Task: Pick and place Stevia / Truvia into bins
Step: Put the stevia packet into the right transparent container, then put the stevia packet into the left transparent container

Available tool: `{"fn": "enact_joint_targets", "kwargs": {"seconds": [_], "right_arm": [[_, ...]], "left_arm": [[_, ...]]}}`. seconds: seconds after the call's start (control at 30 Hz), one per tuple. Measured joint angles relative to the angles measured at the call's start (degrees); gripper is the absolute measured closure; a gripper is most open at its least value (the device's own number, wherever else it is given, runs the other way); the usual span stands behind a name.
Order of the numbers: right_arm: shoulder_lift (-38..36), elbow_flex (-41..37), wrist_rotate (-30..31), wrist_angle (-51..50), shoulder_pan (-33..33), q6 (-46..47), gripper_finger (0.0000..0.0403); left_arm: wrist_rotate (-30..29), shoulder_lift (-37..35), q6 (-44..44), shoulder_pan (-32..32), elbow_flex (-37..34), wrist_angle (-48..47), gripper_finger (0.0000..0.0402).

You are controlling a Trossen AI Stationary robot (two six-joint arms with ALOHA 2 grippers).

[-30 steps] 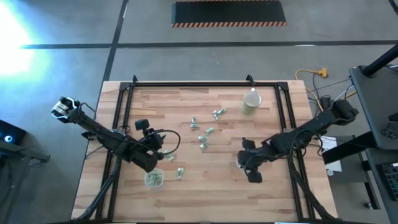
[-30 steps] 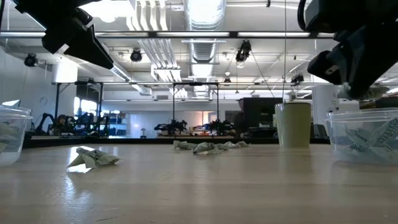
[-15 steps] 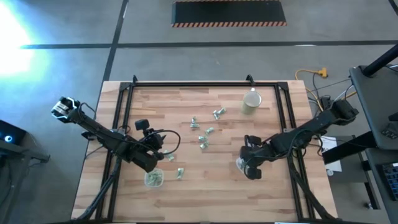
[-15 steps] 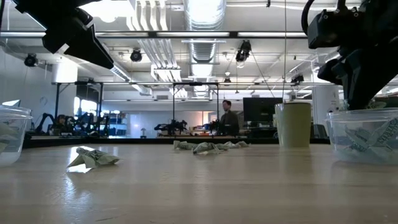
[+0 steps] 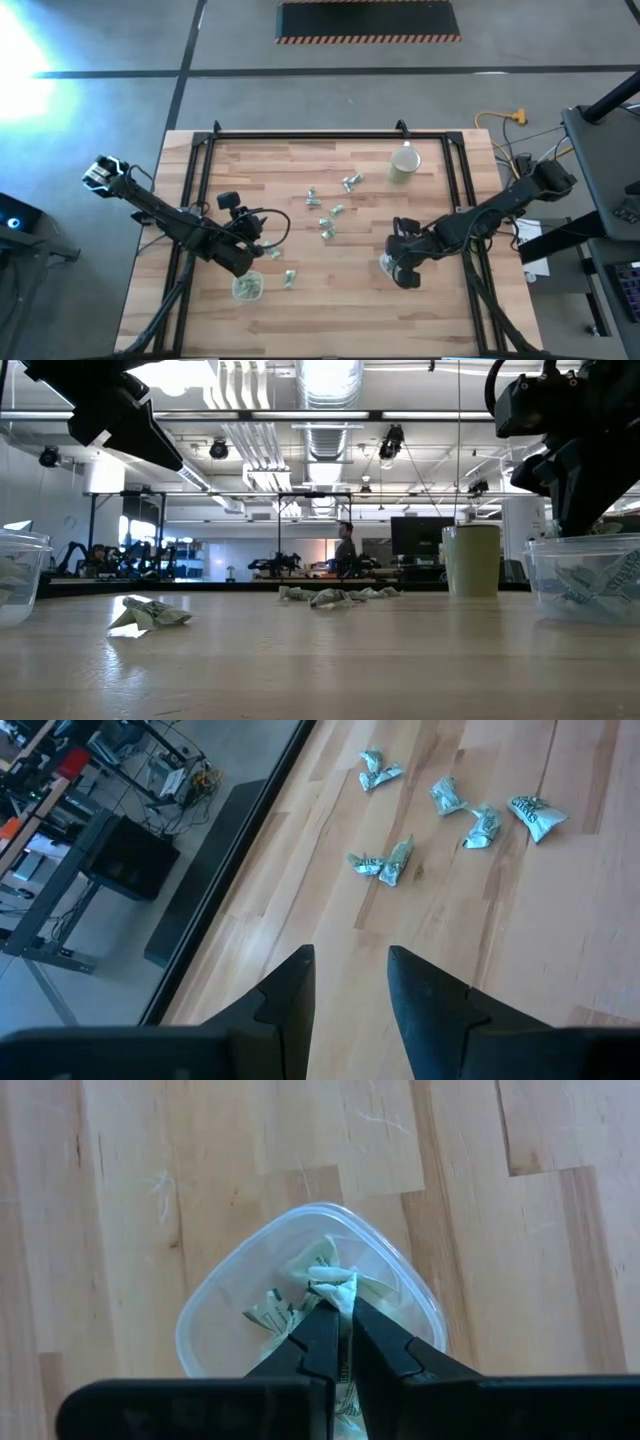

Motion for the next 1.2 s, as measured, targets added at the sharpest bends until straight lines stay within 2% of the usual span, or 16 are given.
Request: {"fn": "enact_joint_targets", "kwargs": {"seconds": [0.33,0.53,0.6,0.7,0.97,1.2], "right_arm": [[0.0,0.0,-0.1,0.2,0.0,0.4,0.0310],[-0.6,1.1,-3.3,-0.6,0.0,0.2,0.0291],[-1.5,1.8,-3.5,-0.9,0.2,0.2,0.0289],[-3.1,2.9,-3.0,-0.8,0.6,-0.6,0.0292],[-7.5,4.3,2.8,1.5,3.9,-7.2,0.0307],[-8.9,4.3,3.2,7.5,5.2,-14.9,0.0320]], "left_arm": [[0.0,0.0,0.0,0.0,0.0,0.0,0.0291],[0.2,0.0,0.0,0.0,0.0,0.2,0.0291],[1.9,0.0,0.2,0.0,0.0,0.7,0.0291],[7.6,0.0,2.0,0.1,0.0,2.0,0.0291],[30.8,0.0,9.3,3.6,0.7,4.5,0.0291],[42.8,0.8,15.7,9.3,1.0,11.4,0.0291]]}}
